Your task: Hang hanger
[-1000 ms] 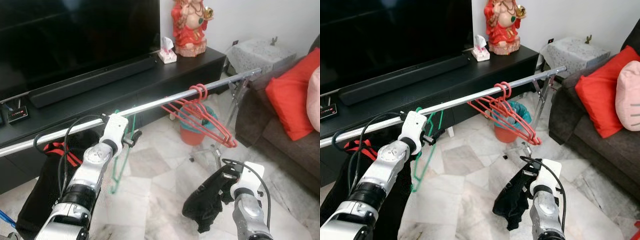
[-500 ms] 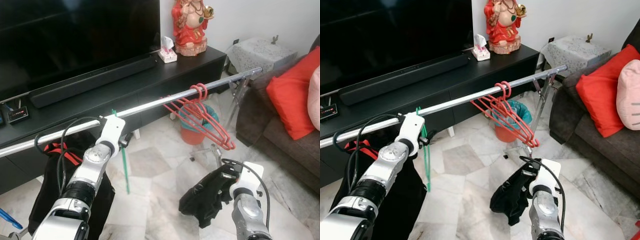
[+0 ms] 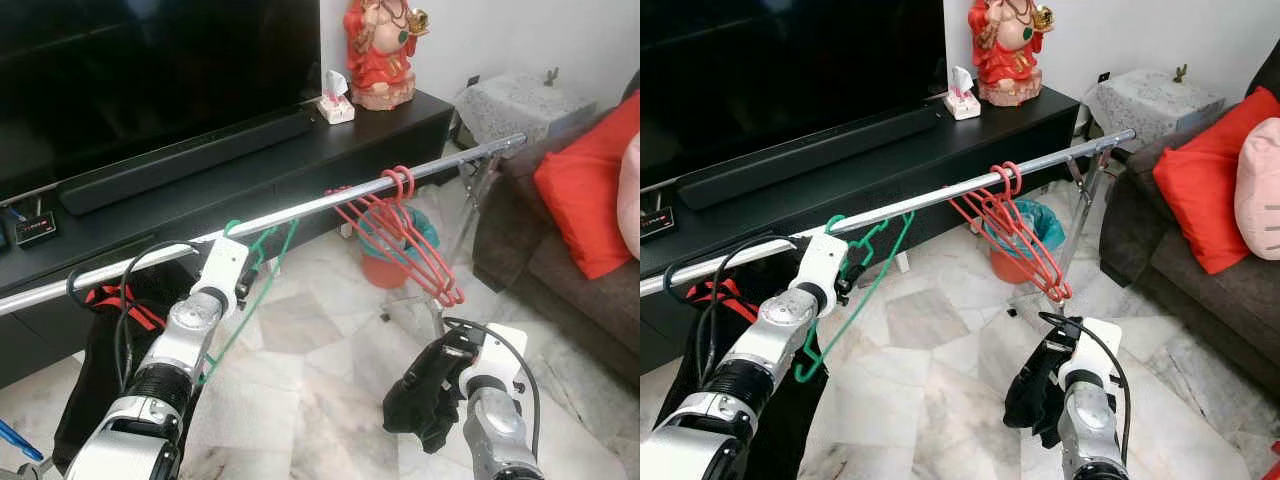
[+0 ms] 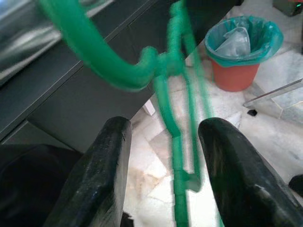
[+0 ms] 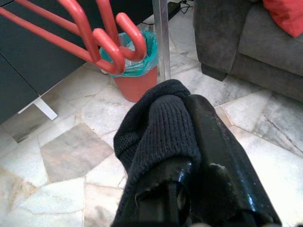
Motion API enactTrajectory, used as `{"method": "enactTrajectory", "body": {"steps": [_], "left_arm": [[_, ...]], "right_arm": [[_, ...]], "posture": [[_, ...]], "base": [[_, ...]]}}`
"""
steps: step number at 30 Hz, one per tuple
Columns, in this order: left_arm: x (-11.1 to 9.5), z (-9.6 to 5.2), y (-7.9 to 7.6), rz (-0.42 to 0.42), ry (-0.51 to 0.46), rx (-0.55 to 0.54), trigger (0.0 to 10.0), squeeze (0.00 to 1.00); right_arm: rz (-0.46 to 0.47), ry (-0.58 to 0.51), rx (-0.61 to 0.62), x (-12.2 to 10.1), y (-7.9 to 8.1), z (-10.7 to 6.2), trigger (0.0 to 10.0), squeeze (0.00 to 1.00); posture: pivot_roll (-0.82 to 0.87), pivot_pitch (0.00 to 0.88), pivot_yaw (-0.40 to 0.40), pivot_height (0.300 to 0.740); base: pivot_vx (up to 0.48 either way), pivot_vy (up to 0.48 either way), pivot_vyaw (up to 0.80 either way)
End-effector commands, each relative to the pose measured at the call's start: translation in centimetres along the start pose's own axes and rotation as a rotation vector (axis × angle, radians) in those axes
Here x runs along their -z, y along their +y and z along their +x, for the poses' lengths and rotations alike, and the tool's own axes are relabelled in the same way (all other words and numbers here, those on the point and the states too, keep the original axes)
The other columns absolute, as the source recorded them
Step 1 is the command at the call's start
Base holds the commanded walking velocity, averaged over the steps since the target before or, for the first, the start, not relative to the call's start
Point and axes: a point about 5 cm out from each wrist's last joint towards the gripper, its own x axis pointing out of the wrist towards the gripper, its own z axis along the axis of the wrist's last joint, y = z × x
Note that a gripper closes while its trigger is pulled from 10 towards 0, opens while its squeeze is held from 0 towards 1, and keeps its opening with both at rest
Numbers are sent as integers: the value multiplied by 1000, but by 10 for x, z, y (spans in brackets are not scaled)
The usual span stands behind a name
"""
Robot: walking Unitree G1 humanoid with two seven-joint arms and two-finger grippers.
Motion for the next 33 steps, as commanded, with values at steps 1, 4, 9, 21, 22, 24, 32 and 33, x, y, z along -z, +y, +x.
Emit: {"method": "enactTrajectory", "body": {"steps": [1,4,9,21,22,24,32,33], "left_arm": [[-5,2,1,14,-12,7,0,0],[-6,2,-1,13,-20,15,0,0],[-5,1,0,17,-21,13,0,0],[-5,0,6,49,-26,-19,0,0],[-5,0,6,48,-28,-18,0,0],[-5,0,6,47,-31,-16,0,0],[-7,0,2,44,-49,3,0,0],[-7,0,2,44,-49,3,0,0]], "right_arm": [[14,-25,-2,-4,3,1,10000,0],[13,-23,-3,-4,3,1,10000,0],[14,-20,-6,-3,3,1,10000,0],[15,-16,-7,-2,4,0,10000,0],[16,-16,-7,-2,4,0,10000,0],[17,-16,-7,-2,4,0,10000,0],[18,-14,-5,-1,4,0,10000,0],[18,-14,-5,-1,4,0,10000,0]], "posture": [[21,0,54,740],[24,0,52,740],[24,0,54,740],[25,0,56,740],[25,0,56,740],[25,0,57,740],[25,0,56,740],[25,0,56,740]], "base": [[0,0,0],[0,0,0],[0,0,0],[0,0,0],[0,0,0],[0,0,0],[0,0,0],[0,0,0]]}}
